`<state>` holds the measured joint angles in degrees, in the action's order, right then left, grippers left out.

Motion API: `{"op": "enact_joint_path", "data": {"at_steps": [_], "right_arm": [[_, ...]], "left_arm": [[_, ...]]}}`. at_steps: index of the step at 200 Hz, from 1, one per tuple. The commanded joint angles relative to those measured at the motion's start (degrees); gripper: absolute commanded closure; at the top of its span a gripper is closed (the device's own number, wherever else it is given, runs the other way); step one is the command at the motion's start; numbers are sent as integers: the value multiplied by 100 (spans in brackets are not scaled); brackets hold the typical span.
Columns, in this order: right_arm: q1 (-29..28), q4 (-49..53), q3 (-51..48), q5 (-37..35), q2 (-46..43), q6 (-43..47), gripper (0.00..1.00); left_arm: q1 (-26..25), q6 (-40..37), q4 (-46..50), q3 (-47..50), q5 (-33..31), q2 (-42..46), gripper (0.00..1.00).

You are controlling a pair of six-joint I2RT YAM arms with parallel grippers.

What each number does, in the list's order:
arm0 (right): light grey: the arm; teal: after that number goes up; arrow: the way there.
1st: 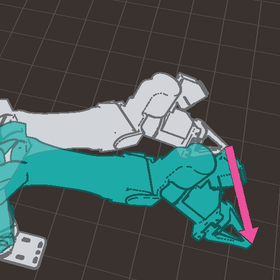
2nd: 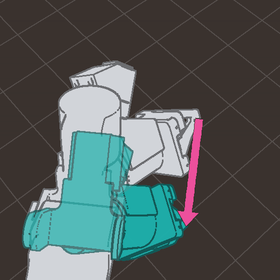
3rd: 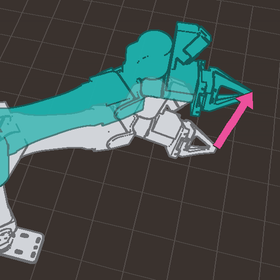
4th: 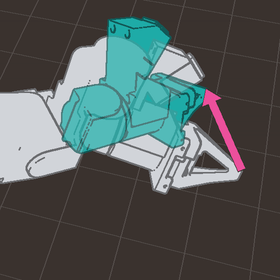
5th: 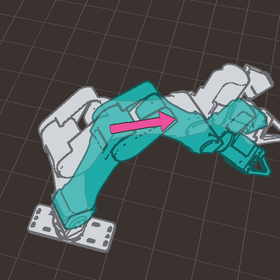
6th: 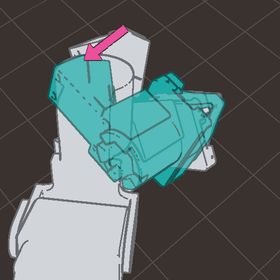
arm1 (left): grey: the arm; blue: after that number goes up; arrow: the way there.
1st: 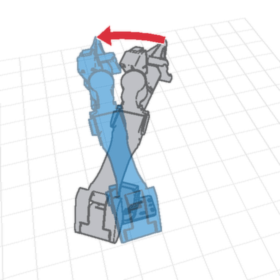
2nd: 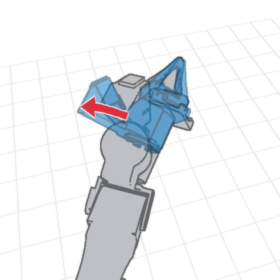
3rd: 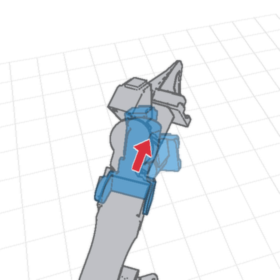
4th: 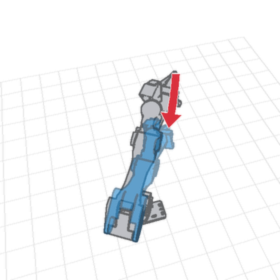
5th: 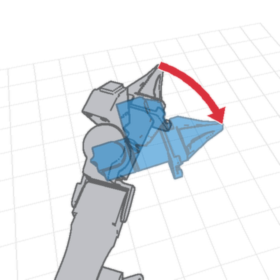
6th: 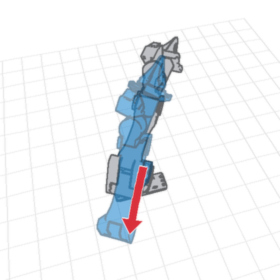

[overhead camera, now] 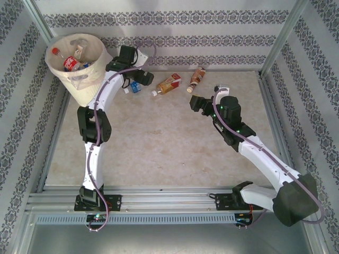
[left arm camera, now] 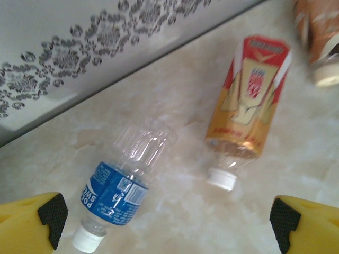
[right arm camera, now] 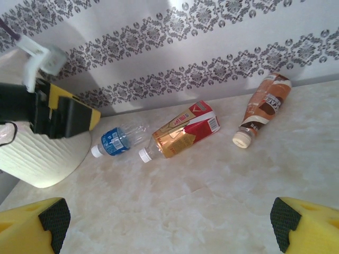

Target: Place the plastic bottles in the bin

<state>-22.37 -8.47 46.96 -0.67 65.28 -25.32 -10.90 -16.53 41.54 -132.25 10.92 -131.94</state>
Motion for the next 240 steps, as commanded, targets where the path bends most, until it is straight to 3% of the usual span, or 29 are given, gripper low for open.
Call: {"op": "enact_joint_path", "data": {"at_steps": [1, 56, 98, 178, 240], "right_arm": [[62, 55, -147, -223, -226, 77, 2], [78, 262, -222, -318, -479, 286, 2], [77, 283, -249, -373, -477, 190, 2], [54, 311, -39, -444, -238, 104, 2], [-12, 306, 120, -387, 11, 94, 2]], "left_arm": [[-39, -774, 409, -350, -537, -311, 0], [-39, -1744, 606, -1182, -1262, -1291, 0], [109, -1923, 864, -1840, -1134, -1937, 0], [342, -1805, 851, -2156, -1005, -2502, 0], [343, -1595, 668, -2183, -835, -2540, 18]]}}
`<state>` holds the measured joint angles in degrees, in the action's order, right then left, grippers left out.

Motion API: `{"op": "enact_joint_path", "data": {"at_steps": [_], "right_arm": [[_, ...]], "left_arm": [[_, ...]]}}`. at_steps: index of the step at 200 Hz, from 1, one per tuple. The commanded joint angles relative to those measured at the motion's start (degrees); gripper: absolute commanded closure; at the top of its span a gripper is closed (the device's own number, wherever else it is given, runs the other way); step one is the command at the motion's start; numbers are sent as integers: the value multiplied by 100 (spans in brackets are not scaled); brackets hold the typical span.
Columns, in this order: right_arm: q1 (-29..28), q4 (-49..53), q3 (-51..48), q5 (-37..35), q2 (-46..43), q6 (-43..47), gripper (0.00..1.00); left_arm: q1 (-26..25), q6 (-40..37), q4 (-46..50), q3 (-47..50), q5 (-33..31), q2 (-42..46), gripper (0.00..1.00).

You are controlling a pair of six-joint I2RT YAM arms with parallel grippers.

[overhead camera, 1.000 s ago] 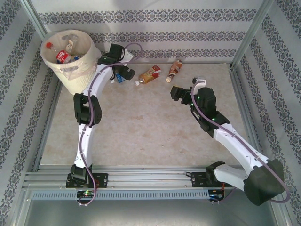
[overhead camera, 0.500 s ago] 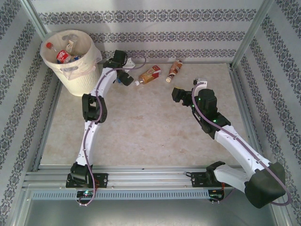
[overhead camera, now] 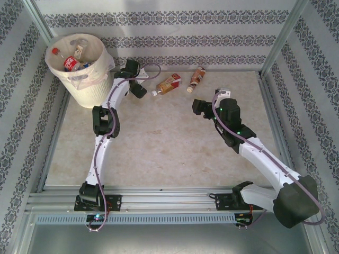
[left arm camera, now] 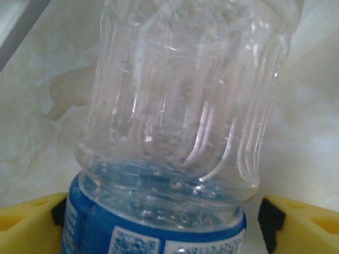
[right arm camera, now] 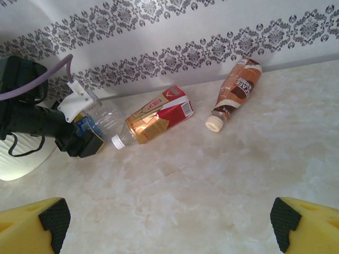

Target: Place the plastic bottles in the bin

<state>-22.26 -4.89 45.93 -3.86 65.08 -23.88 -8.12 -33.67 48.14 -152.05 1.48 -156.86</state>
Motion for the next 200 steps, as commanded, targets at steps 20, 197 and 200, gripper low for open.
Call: {"op": "enact_joint_path", "data": {"at_steps": [20, 197, 200], "right_arm": [[-33, -65, 232, -73, 49, -41, 2], [-285, -680, 773, 673, 618, 201, 2], [-285, -686, 795, 690, 643, 203, 2]], "left_arm": [[65, 124, -26, -191, -129, -40, 24], [-381, 3236, -1268, 2797, 908, 4194, 49], [-376, 3250, -1242, 2788, 873, 4248, 49]]}}
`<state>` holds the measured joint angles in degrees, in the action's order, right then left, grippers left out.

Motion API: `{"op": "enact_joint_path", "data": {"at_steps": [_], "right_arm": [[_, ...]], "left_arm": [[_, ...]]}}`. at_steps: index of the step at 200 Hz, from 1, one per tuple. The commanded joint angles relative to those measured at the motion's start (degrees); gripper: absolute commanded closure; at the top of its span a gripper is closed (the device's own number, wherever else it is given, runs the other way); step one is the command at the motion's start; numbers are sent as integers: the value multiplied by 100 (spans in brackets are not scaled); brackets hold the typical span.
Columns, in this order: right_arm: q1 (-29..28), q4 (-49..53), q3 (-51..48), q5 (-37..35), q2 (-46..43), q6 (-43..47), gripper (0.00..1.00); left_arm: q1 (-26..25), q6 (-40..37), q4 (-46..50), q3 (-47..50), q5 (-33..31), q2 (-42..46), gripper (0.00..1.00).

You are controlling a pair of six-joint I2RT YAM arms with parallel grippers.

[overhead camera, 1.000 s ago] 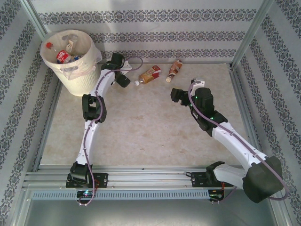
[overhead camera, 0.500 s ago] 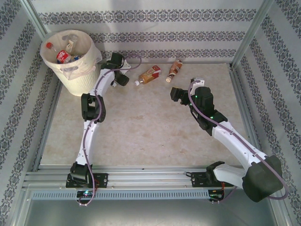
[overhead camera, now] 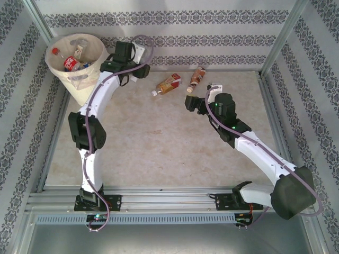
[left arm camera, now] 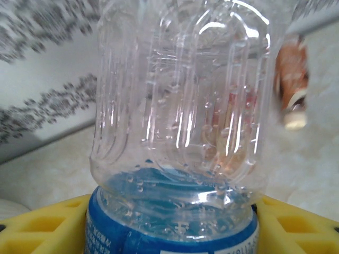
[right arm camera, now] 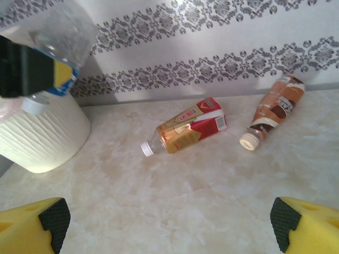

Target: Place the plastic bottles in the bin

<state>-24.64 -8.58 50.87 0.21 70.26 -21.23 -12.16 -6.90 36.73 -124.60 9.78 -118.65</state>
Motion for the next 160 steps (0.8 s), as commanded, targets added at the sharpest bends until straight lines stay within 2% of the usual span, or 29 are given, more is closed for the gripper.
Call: {"op": "enact_joint_path", "data": {"at_steps": [1, 28, 81, 109, 131, 160], "right_arm": [[-48, -318, 310, 289, 131, -63, 2], [-71, -418, 456, 499, 304, -82, 2], [-93, -486, 619, 782, 523, -265, 2], [-102, -446, 631, 823, 533, -282, 2], [-102, -411, 625, 751, 500, -327, 2], [-102, -364, 598, 623, 452, -448, 2]], "left_arm": [[29, 578, -94, 42, 33, 447, 49], [54, 689, 12, 17, -425, 915, 49], [444, 1052, -167, -196, -2204, 1233, 49], [922, 1408, -253, -479, -2301, 1044, 49], [1242, 1601, -103, -913, -2115, 681, 48], [1515, 1280, -228, -1352, -1736, 224, 43]]}}
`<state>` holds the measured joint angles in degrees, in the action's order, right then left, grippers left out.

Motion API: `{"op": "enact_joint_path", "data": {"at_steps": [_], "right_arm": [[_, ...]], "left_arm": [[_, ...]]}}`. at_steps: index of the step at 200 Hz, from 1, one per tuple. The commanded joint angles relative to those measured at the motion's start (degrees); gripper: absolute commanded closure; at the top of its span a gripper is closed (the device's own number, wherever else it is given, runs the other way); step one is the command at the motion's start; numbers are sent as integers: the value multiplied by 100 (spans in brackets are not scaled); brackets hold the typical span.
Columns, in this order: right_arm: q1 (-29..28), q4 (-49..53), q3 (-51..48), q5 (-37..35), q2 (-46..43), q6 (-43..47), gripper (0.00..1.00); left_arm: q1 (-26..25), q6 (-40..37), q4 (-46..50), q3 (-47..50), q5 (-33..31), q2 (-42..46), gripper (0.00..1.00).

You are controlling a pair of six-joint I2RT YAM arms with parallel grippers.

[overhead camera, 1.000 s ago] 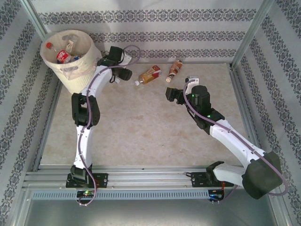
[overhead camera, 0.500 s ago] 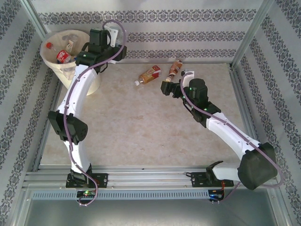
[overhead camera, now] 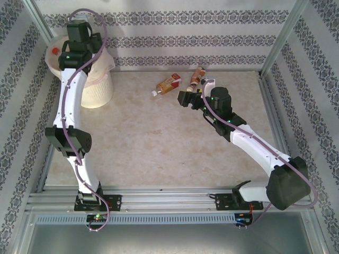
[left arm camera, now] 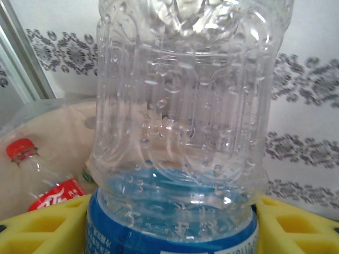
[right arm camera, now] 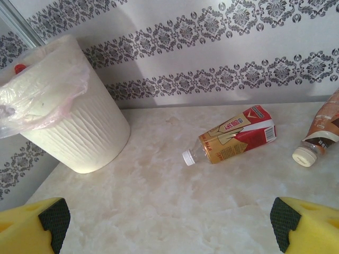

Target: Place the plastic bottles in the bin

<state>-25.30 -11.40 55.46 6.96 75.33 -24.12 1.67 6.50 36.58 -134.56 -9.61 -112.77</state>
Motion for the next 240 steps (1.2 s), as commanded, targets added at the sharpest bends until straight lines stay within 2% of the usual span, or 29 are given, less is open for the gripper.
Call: {"op": "enact_joint_path", "data": {"at_steps": [1, 19, 36, 59, 72, 87, 134, 172, 202, 217, 240], "right_arm": [[-41, -82, 135, -53, -54, -161, 2], [-45, -47, 85, -85, -105, -144, 2], [-50, -34, -7, -165, -165, -119, 2], [-45, 38, -34, -230, -202, -100, 2], [-46, 73, -19, -252, -212, -118, 2], [-45, 103, -9, -282, -221, -143, 2], [-19, 156, 98, -371, -58, -142, 2], [72, 120, 333, -547, 396, -398, 2], [292, 325, 802, -523, 994, -592, 2], [454, 390, 1078, -400, 1363, -755, 2], [666, 478, 1607, 46, 2026, -914, 2]], "left_arm": [[136, -78, -212, -375, 199, -384, 43], [301, -175, -9, -834, 27, -735, 43], [447, 18, 188, -1188, 187, -1061, 37], [501, 138, 335, -1494, 347, -1432, 24], [514, 239, 588, -1802, 480, -1624, 12], [510, 430, 903, -2049, 959, -1651, 0], [516, 940, 667, -1481, 2098, -902, 0], [483, 1383, 487, -959, 2972, -544, 0], [303, 1849, -167, 41, 3815, -47, 0], [105, 1983, -616, 743, 3938, 295, 0], [-239, 2053, -1223, 1824, 3713, 827, 0]]}}
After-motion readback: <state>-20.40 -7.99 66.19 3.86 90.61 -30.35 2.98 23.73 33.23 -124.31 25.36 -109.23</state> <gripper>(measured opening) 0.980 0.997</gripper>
